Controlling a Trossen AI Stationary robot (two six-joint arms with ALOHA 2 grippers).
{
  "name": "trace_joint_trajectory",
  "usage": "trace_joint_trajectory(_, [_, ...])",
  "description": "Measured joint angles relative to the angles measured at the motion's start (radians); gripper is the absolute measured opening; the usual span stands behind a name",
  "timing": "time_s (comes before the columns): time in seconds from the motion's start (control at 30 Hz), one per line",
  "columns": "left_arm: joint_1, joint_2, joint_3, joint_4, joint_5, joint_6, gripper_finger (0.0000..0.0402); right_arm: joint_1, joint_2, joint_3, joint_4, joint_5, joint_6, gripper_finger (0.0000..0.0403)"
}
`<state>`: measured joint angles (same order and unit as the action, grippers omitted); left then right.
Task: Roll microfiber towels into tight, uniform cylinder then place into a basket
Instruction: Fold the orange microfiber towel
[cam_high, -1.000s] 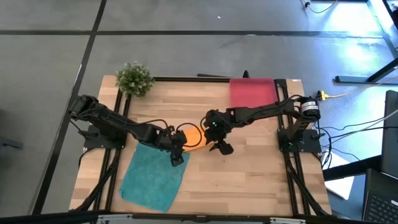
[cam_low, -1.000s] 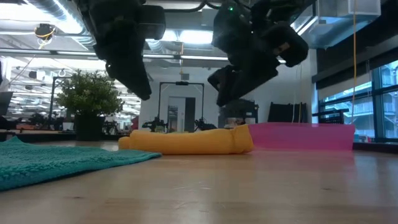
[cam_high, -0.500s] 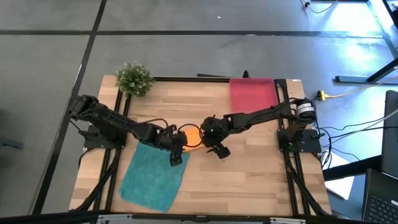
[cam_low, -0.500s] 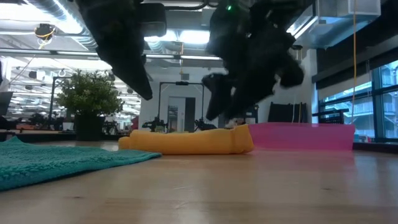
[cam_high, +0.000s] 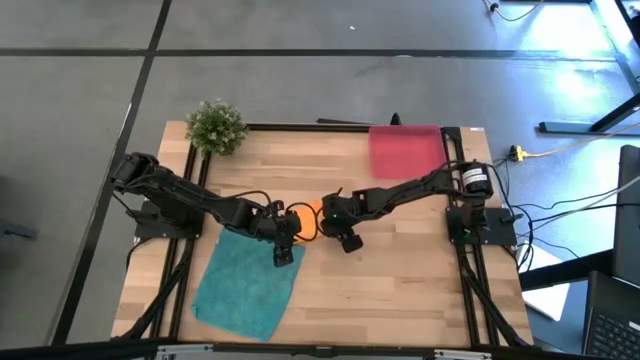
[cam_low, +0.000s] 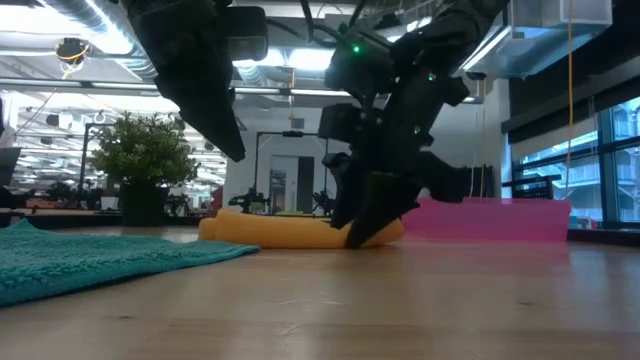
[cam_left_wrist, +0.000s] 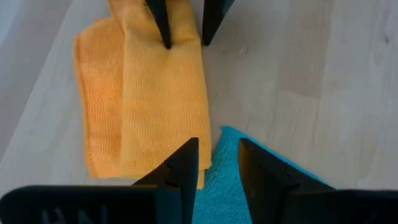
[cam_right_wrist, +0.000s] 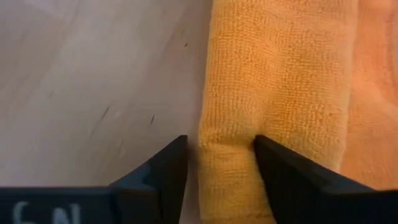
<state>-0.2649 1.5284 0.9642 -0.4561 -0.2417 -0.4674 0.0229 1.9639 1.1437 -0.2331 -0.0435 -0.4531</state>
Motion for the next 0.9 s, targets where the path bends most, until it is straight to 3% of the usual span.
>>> trace_joint_trajectory(0.13, [0.000,0.000,0.000,0.001,0.000,0.000,0.0102,0.002,0.007,0.002,0.005,0.014,0.002,0.0134])
trace_joint_trajectory(0.33, [0.001,0.005,0.000,-0.004,0.000,0.003,0.0102,-0.001,0.009,0.002,0.003,-0.030,0.003,0.0019])
trace_joint_trajectory(0.57, [0.001,0.005,0.000,-0.004,-0.001,0.003,0.0102,-0.026,0.013,0.059,-0.132,-0.143,0.004,0.0013])
trace_joint_trajectory(0.9, [0.001,0.005,0.000,-0.004,0.000,0.007,0.0102,-0.128,0.017,0.209,-0.361,-0.445,0.024,0.0012])
